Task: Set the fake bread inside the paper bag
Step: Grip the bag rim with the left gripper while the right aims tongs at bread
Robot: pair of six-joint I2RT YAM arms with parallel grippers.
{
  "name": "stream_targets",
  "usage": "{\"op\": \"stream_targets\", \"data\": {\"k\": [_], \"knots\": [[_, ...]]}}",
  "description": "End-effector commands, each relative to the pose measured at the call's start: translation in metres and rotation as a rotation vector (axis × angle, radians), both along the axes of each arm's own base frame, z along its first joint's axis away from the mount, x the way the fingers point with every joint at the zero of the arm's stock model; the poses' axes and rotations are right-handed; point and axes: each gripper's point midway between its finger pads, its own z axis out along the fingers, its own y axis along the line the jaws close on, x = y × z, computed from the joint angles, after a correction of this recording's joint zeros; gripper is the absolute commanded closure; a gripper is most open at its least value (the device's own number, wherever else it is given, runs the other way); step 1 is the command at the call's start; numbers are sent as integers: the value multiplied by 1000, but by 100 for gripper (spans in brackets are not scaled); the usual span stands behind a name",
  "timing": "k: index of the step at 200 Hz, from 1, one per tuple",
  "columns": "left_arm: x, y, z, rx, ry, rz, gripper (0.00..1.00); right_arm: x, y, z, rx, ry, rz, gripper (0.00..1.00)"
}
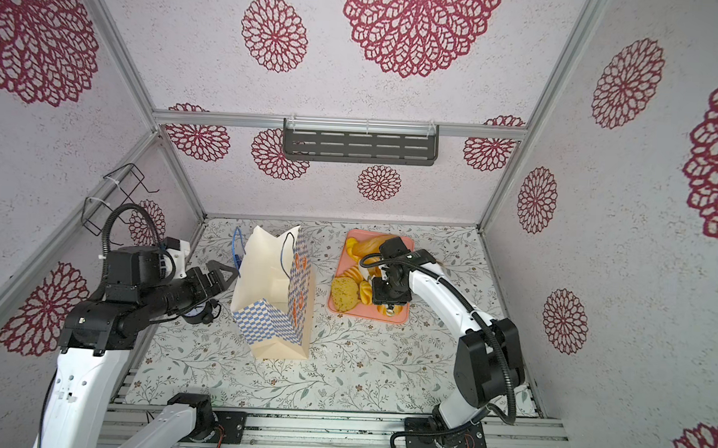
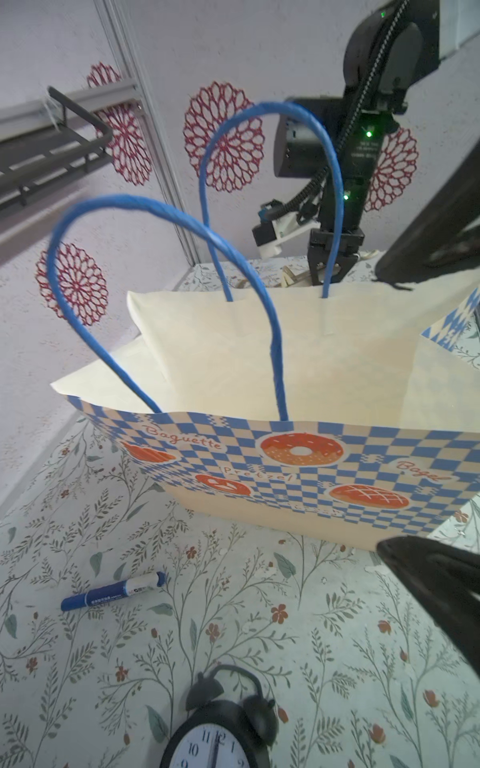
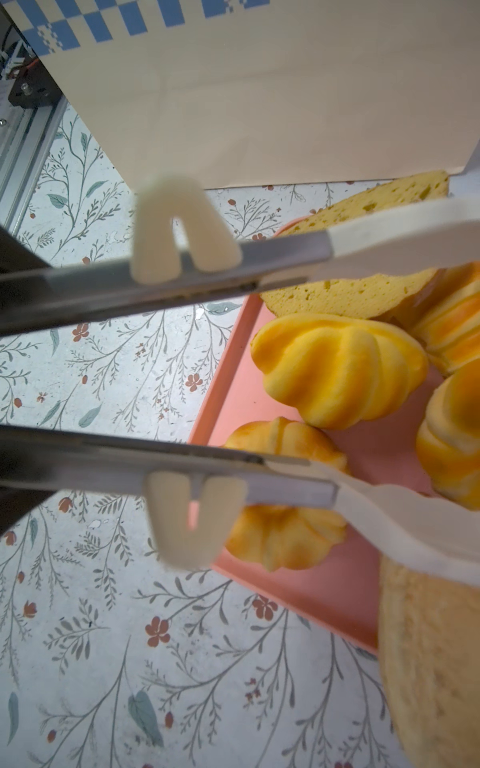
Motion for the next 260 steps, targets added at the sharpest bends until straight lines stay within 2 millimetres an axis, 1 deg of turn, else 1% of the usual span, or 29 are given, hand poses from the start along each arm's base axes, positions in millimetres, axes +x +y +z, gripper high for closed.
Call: {"op": "stream_targets", "data": {"k": [1, 38, 86, 109, 158, 186, 200, 240, 260], "knots": [[1, 6, -17, 114, 48, 14, 3, 9, 2, 14, 42, -28, 4, 52], [7, 6, -28, 168, 77, 29, 3, 9, -2, 15, 115, -8, -21, 53], [16, -1, -30, 177, 65, 23, 1, 4, -8, 18, 243, 31, -51, 54], [18, -1, -31, 182, 63, 26, 3, 2, -5, 19, 275, 41, -44, 54], [21, -2, -30, 182, 53, 31, 10, 6, 5, 26, 330, 42, -33, 56], [22, -2, -31, 181, 53, 30, 15, 9, 5, 22, 322, 50, -33, 56], [22, -3, -32, 180, 53, 30, 18, 11, 5, 19, 313, 54, -35, 57], [22, -4, -35, 176, 59, 29, 28, 20, 8, 17, 311, 52, -33, 59], [22, -4, -35, 175, 57, 28, 29, 21, 9, 14, 309, 60, -32, 60]]}}
